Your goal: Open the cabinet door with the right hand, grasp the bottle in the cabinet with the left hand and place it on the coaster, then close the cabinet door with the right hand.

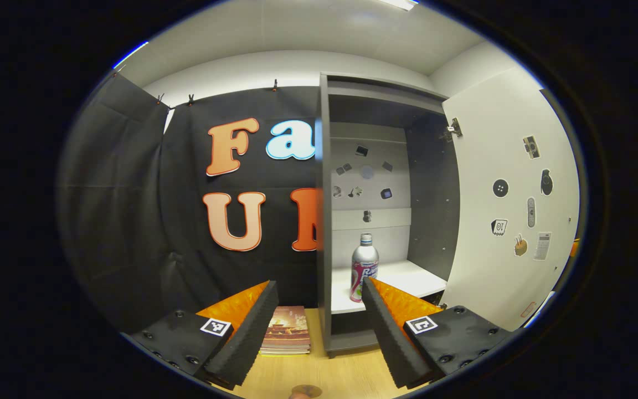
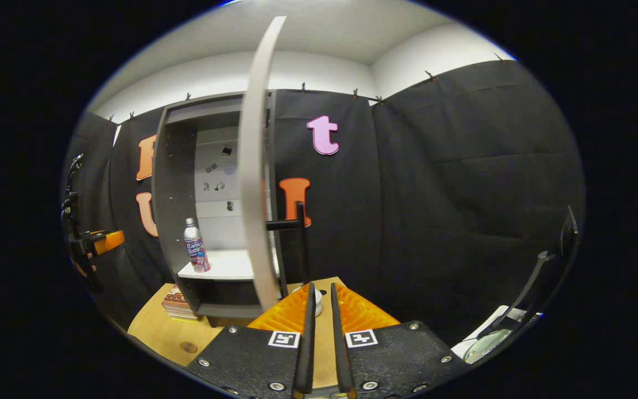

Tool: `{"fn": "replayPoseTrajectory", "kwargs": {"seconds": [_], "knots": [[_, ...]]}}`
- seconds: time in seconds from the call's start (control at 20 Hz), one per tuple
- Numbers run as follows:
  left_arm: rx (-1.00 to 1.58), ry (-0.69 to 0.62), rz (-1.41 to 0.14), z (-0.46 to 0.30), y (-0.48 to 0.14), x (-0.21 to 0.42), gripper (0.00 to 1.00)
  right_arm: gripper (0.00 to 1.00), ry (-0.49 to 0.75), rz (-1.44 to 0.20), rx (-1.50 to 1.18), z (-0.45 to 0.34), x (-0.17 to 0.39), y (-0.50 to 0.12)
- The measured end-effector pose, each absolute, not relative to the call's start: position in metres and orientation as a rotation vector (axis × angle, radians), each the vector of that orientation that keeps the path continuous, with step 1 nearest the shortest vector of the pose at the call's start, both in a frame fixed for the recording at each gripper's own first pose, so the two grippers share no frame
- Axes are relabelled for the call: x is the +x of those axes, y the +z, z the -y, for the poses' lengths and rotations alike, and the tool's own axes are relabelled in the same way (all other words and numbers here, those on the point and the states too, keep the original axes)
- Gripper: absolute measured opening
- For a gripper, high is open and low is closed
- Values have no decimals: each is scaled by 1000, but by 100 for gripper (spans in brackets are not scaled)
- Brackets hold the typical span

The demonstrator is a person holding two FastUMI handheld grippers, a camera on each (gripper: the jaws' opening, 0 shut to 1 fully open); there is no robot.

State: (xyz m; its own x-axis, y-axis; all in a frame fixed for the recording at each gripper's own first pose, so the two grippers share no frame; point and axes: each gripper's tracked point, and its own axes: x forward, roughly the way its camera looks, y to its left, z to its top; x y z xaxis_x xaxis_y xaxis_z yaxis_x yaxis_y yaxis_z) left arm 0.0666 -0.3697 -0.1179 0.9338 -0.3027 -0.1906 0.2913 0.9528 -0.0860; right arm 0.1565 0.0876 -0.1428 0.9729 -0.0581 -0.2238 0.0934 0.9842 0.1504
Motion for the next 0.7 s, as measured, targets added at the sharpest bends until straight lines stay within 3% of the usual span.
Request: {"fn": "replayPoseTrajectory", "kwargs": {"seconds": [0.25,0.3,0.35,0.45,0.6,0.7], "knots": [[-78,-329,-183,425,-120,94,97,29,-139,-224,140,-67,157,-147],[-77,-332,-179,434,-121,102,97,37,-145,-227,135,-64,156,-148],[-74,-336,-175,442,-122,111,99,34,-147,-230,133,-63,156,-149],[-73,-338,-169,459,-126,128,99,44,-155,-230,128,-59,156,-149],[-95,-345,-185,485,-143,156,99,73,-181,-226,114,-52,158,-150],[-95,-340,-193,496,-152,175,100,74,-197,-226,106,-46,157,-151]]}}
